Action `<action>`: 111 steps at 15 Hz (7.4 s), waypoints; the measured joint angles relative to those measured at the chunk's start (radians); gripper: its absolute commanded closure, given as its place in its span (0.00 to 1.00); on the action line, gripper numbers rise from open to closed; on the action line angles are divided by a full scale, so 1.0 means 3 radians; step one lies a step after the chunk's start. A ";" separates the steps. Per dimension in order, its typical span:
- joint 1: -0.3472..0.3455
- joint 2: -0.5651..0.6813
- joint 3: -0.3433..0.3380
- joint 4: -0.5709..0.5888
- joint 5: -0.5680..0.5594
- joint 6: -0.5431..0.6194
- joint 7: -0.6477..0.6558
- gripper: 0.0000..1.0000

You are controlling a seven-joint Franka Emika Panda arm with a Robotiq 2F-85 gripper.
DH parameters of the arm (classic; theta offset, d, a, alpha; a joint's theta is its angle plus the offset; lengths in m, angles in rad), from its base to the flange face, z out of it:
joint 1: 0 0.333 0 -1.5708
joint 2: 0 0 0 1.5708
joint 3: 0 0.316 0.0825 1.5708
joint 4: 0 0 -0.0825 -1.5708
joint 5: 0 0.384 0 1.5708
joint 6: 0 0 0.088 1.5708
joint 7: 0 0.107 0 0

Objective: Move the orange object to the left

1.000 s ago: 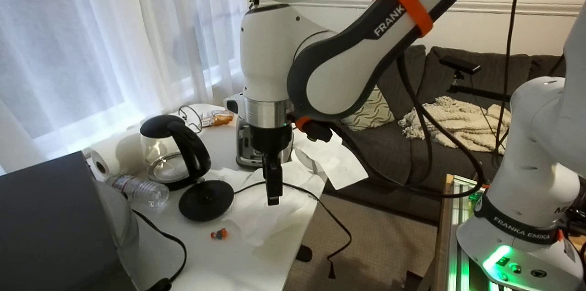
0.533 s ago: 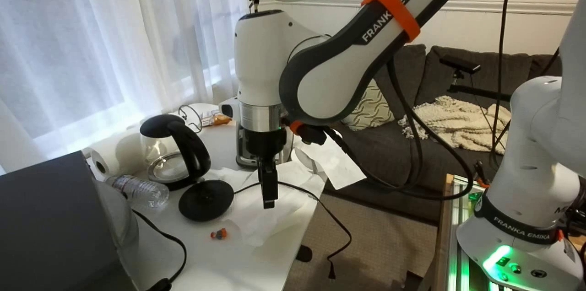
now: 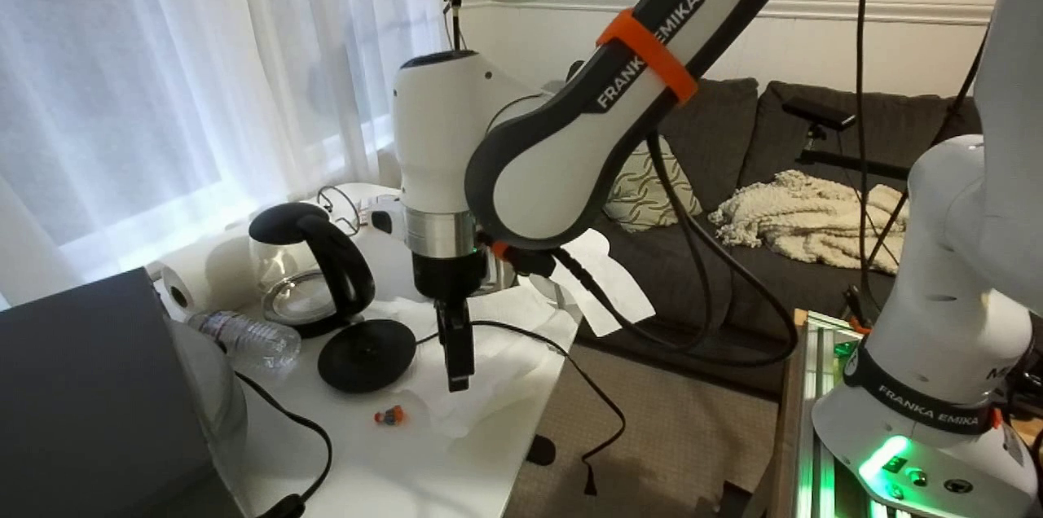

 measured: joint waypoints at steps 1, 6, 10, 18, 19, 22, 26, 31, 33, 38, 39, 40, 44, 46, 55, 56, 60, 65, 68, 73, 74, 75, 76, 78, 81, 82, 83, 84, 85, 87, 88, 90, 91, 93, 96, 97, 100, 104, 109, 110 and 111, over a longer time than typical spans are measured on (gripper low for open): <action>0.0000 0.0092 0.0001 0.0065 0.0000 0.0017 -0.0010 0.00; 0.0009 0.0531 0.0017 0.0391 -0.0021 0.0040 -0.0044 0.00; 0.0060 0.0823 0.0017 0.0619 -0.0123 0.0041 -0.0044 0.00; 0.0101 0.1185 -0.0007 0.0940 -0.0374 0.0065 -0.0044 0.00; 0.0101 0.1211 -0.0013 0.0967 -0.0388 0.0066 -0.0044 0.00; 0.0100 0.1282 -0.0017 0.1035 -0.0391 0.0092 -0.0063 0.11; 0.0099 0.1357 -0.0016 0.1099 -0.0391 0.0133 -0.0102 0.28; 0.0098 0.1410 -0.0016 0.1140 -0.0391 0.0134 -0.0114 0.69; 0.0098 0.1409 -0.0020 0.1155 -0.0391 0.0134 -0.0114 0.84; 0.0117 0.1401 -0.0022 0.1188 -0.0394 0.0132 -0.0109 0.93; 0.0134 0.1398 -0.0022 0.1200 -0.0399 0.0132 -0.0107 0.93; 0.0155 0.1391 -0.0021 0.1215 -0.0412 0.0132 -0.0101 0.94; 0.0270 0.1263 -0.0022 0.1288 -0.0510 0.0117 -0.0018 0.94; 0.0327 0.1136 -0.0036 0.1311 -0.0570 0.0087 0.0086 0.94; 0.0481 0.0511 -0.0069 0.1379 -0.0846 -0.0177 0.0497 0.94; 0.0495 0.0492 -0.0063 0.1402 -0.0899 -0.0175 0.0496 0.94; 0.0562 0.0492 -0.0033 0.1460 -0.1115 0.0051 0.0438 0.94; 0.0597 0.0540 0.0051 0.1459 -0.1195 0.0705 0.0152 0.94; 0.0560 0.0587 0.0135 0.1456 -0.1145 0.1054 -0.0069 0.94; 0.0204 0.0996 0.0587 0.1446 -0.0799 0.1677 -0.0737 0.94; 0.0100 0.1115 0.0716 0.1449 -0.0769 0.1796 -0.0879 0.94; -0.0008 0.1228 0.0844 0.1452 -0.0767 0.1901 -0.1007 0.94; -0.0124 0.1319 0.0979 0.1457 -0.0767 0.2029 -0.1127 0.94; -0.0348 0.1448 0.1230 0.1457 -0.0769 0.2125 -0.1324 0.94; -0.0603 0.1590 0.1518 0.1457 -0.0773 0.2155 -0.1550 0.94; -0.0675 0.1635 0.1603 0.1457 -0.0773 0.2157 -0.1611 0.94; -0.0745 0.1684 0.1686 0.1457 -0.0773 0.2160 -0.1669 0.94; -0.0809 0.1733 0.1759 0.1458 -0.0773 0.2165 -0.1719 0.93; -0.0863 0.1776 0.1821 0.1459 -0.0773 0.2171 -0.1759 0.75; -0.0932 0.1834 0.1898 0.1459 -0.0790 0.2177 -0.1772 0.56; -0.0946 0.1845 0.1911 0.1460 -0.0791 0.2180 -0.1772 0.49; -0.0960 0.1855 0.1914 0.1465 -0.0791 0.2201 -0.1772 0.44; -0.0968 0.1861 0.1914 0.1470 -0.0791 0.2214 -0.1772 0.42; -0.0985 0.1862 0.1914 0.1472 -0.0791 0.2219 -0.1770 0.45; -0.0990 0.1861 0.1914 0.1472 -0.0791 0.2219 -0.1747 0.18; -0.0991 0.1859 0.1912 0.1472 -0.0791 0.2219 -0.1732 0.12; -0.0988 0.1796 0.1897 0.1460 -0.0786 0.2200 -0.1582 0.00; -0.0917 0.1434 0.1788 0.1412 -0.0696 0.2017 -0.1012 0.00; -0.0939 0.0649 0.1689 0.1126 -0.0468 0.1424 -0.0179 0.00; -0.0980 0.0499 0.1707 0.1054 -0.0393 0.1277 -0.0061 0.00; -0.1029 0.0352 0.1729 0.0982 -0.0310 0.1137 0.0041 0.00</action>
